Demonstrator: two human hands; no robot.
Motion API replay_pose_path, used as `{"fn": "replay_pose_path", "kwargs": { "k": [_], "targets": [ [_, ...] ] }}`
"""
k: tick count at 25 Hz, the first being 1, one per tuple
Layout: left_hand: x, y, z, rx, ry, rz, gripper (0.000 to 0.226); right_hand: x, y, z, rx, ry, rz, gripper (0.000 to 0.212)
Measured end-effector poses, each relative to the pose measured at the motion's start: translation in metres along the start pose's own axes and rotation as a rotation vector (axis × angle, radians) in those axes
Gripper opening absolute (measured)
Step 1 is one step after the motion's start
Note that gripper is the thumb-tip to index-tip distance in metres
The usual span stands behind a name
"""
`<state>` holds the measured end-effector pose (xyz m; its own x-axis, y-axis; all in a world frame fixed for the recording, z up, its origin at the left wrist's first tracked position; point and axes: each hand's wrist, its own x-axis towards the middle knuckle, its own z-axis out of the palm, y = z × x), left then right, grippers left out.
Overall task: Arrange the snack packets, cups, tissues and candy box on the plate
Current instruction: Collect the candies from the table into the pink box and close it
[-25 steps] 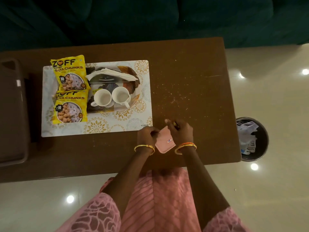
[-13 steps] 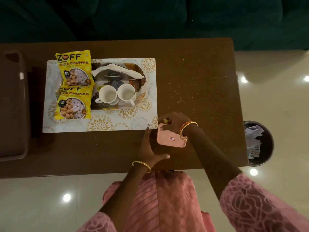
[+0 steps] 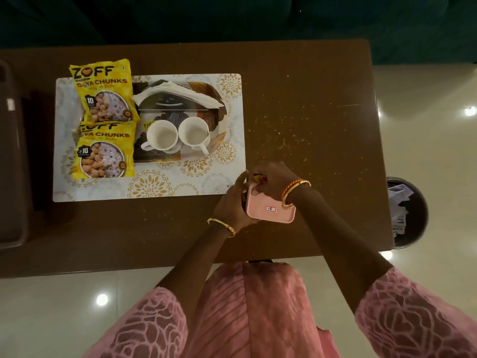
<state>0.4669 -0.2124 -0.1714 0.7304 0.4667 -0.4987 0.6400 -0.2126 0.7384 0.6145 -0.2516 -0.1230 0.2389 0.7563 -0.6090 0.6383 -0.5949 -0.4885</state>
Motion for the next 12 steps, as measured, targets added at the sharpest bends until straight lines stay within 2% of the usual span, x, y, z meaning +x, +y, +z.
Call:
{"fn": "replay_pose_path", "kwargs": {
  "k": [4, 7, 8, 12],
  "targets": [
    [-0.002, 0.001, -0.003, 0.066, 0.007, 0.004, 0.093, -0.027, -0.007, -0.027, 0.048, 0.032, -0.042, 0.022],
    [-0.003, 0.002, -0.004, 0.096, -0.004, 0.011, 0.087, -0.058, 0.012, -0.049, 0.144, 0.113, 0.079, 0.021],
    [-0.004, 0.004, -0.005, 0.097, -0.015, -0.003, 0.087, -0.071, 0.022, -0.053, 0.189, 0.195, 0.128, 0.022],
    [-0.006, 0.004, 0.000, 0.086, -0.016, 0.009, 0.081, -0.106, 0.059, -0.041, 0.250, 0.735, 0.150, 0.017]
  ]
}}
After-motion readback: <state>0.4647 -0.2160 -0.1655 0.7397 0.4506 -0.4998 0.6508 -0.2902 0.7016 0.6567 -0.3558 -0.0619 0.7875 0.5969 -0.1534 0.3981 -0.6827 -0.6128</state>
